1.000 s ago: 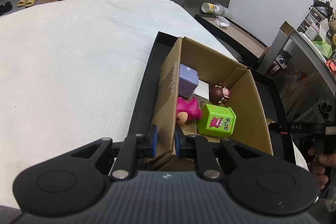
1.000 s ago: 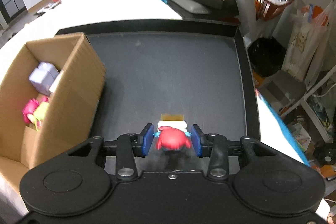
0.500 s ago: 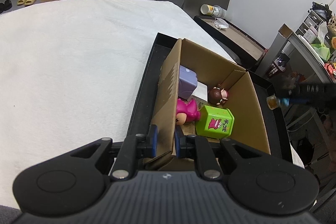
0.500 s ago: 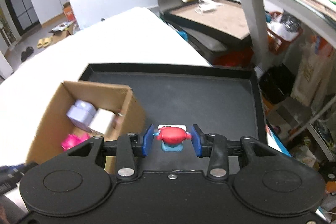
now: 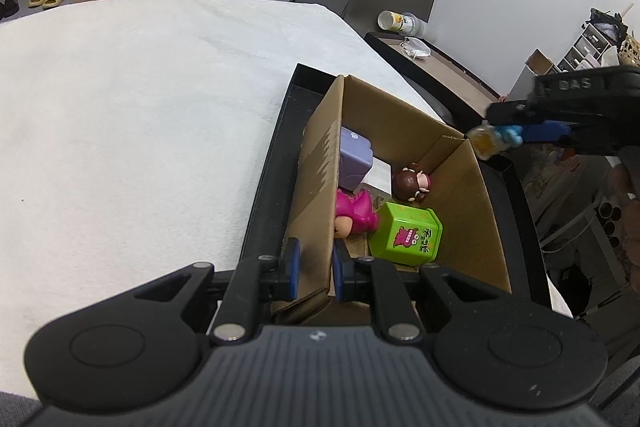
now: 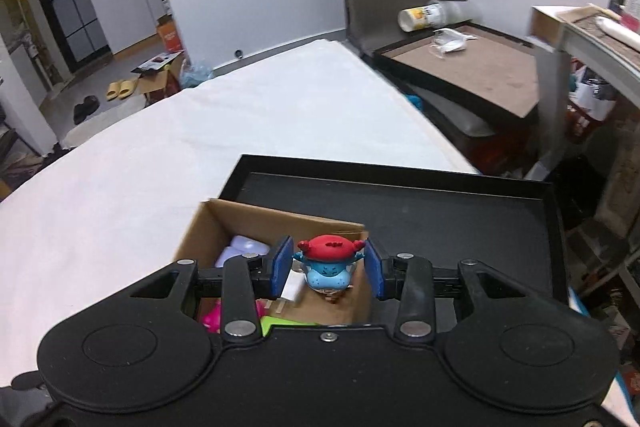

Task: Organize rigid objects
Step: 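Carry the figure into the box and open the right gripper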

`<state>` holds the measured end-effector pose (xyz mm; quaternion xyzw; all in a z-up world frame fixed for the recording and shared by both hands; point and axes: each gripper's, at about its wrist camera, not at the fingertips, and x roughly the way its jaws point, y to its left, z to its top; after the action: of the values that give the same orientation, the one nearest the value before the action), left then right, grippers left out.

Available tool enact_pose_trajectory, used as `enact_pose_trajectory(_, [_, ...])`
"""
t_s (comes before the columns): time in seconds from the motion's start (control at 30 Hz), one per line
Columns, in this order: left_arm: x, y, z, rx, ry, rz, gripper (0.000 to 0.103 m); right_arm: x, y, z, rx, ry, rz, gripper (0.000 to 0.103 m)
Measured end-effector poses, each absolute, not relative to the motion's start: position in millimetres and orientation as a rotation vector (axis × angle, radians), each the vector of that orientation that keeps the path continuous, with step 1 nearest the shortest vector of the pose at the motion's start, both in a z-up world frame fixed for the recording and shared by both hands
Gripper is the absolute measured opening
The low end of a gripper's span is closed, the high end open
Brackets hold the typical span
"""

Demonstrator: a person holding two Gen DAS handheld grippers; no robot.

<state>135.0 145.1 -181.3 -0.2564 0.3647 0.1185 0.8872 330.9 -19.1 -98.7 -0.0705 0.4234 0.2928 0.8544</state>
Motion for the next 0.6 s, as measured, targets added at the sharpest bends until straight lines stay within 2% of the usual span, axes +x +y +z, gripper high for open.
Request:
enact_pose_trajectory(0.37, [133,148,-183,-0.546,0.749,0.226,0.015,330,9,-137,-0.183,0.990,0.571,0.038])
enact_pose_trajectory(0.6, [132,151,-185,-0.555,0.741,0.216,0.016,330,7,-143,-0.165,1.027,0.523,0.041])
